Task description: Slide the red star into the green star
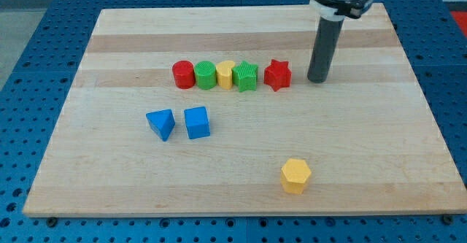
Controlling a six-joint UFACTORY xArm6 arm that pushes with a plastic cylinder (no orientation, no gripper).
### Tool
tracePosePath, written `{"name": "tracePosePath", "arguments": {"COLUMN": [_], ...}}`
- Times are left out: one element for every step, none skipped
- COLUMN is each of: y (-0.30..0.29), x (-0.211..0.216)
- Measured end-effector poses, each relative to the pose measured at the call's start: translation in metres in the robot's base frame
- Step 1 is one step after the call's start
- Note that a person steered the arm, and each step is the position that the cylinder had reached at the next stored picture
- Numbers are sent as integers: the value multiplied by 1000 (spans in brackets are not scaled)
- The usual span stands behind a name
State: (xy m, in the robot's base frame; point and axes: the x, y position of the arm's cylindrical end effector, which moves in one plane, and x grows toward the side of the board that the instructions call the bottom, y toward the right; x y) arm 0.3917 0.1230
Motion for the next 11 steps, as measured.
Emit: {"name": "tracePosePath", "arguments": {"y": [-5,-6,-8,-9,-16,-23,-26,-29,-38,-50,-54], "x": [-6,-7,-7,-7,-7,-7,-7,-7,-7,-7,-7]}}
